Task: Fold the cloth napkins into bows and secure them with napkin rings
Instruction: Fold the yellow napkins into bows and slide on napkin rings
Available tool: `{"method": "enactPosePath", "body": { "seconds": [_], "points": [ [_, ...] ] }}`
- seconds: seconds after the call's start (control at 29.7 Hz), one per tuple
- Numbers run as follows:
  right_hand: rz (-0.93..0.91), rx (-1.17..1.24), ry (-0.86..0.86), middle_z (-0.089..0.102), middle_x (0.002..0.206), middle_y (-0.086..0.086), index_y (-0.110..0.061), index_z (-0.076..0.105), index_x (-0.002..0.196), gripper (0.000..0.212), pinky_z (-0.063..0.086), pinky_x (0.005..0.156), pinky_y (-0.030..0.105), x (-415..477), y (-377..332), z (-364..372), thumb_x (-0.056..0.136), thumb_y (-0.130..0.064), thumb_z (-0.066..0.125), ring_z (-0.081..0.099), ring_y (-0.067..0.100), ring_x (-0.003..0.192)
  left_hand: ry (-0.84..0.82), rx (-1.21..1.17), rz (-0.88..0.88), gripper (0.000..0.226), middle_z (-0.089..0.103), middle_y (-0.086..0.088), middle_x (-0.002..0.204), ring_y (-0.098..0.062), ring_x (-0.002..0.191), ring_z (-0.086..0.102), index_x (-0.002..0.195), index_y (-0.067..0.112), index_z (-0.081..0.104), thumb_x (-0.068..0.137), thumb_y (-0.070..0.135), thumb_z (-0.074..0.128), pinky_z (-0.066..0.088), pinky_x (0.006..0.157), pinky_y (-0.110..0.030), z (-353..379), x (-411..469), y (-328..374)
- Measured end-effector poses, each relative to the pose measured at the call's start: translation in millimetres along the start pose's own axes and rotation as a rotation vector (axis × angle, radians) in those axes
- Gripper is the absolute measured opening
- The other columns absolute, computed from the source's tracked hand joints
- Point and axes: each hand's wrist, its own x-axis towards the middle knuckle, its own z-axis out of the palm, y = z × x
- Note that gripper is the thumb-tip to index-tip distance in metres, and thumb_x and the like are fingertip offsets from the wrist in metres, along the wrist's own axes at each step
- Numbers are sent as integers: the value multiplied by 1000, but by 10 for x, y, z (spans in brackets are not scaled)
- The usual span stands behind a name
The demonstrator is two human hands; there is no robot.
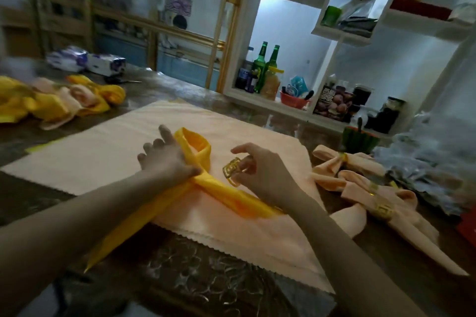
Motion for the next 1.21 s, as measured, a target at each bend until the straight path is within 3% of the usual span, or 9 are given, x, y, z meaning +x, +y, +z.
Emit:
{"method": "enactPosePath", "body": {
  "seconds": [0.07, 0.13, 0.24, 0.3, 0.4, 0.54, 0.84, 1.01, 1.21],
  "points": [
    [5, -34, -6, 65, 103, -4, -27, 56, 121, 45, 49, 83, 16, -9, 50, 76, 81, -14, 71, 60, 6, 91, 90, 336, 134, 101, 9, -16, 152, -35, 139, 14, 148, 14, -9, 83, 42, 64, 20, 110, -44, 19, -62, 78],
    [2, 3, 40, 64, 92, -11, -27, 57, 114, 40, 49, 77, 10, -75, 108, 25, 80, -13, 72, 63, 3, 84, 18, 495, 354, 75, 8, -10, 155, -31, 142, 6, 149, 21, 12, 90, 41, 55, 12, 114, -42, 81, -83, 216],
    [20, 203, 28, 66, 82, -11, -26, 56, 102, 33, 53, 71, 12, -140, 167, -56, 79, -9, 72, 66, 0, 76, -305, 390, 498, 48, 40, -8, 143, -29, 139, 22, 132, 21, 50, 92, 46, 47, 17, 115, -40, 244, -188, 374],
    [72, 303, -20, 67, 85, -6, -27, 57, 99, 22, 54, 67, 13, -158, 173, -97, 85, -12, 66, 66, 2, 76, -400, 398, 517, 48, 49, -10, 132, -28, 131, 36, 127, 14, 54, 92, 46, 44, 24, 111, -39, 301, -266, 416],
    [176, 388, -75, 63, 91, 3, -26, 59, 99, 19, 53, 64, 14, -145, 164, -126, 96, -12, 46, 62, 9, 76, -548, 232, 397, 48, 42, -9, 141, -25, 132, 35, 137, 13, 43, 93, 31, 48, 22, 111, -36, 238, -295, 415],
    [185, 361, -147, 68, 85, 2, -25, 52, 112, 29, 55, 65, 19, -186, 146, -155, 91, -6, 54, 66, 12, 74, -720, 13, 301, 58, 34, -4, 145, -21, 132, 34, 142, 17, 35, 88, 5, 51, 33, 103, -28, 68, -268, 354],
    [103, 276, -171, 68, 80, -1, -14, 53, 123, 38, 53, 67, 16, -216, 124, -147, 87, -2, 60, 67, 5, 72, -372, 75, 408, 27, 53, -6, 121, -21, 108, 51, 119, 14, 54, 93, 19, 52, 43, 88, -28, 284, -238, 344],
    [112, 41, -227, 55, 116, -6, -21, 46, 133, 36, 47, 73, 9, -186, 145, -95, 100, -11, 39, 55, 3, 98, -156, -280, 302, 14, 60, -4, 109, -19, 100, 56, 104, 18, 57, 91, 25, 58, 47, 89, -33, 512, -260, 214],
    [62, 48, -171, 67, 83, -4, -17, 44, 135, 55, 50, 68, 9, -205, 113, -26, 86, -4, 63, 64, -1, 72, -50, -301, 366, 18, 62, -3, 112, -17, 102, 56, 110, 18, 56, 93, 22, 53, 45, 92, -31, 538, -320, 187]
  ]
}}
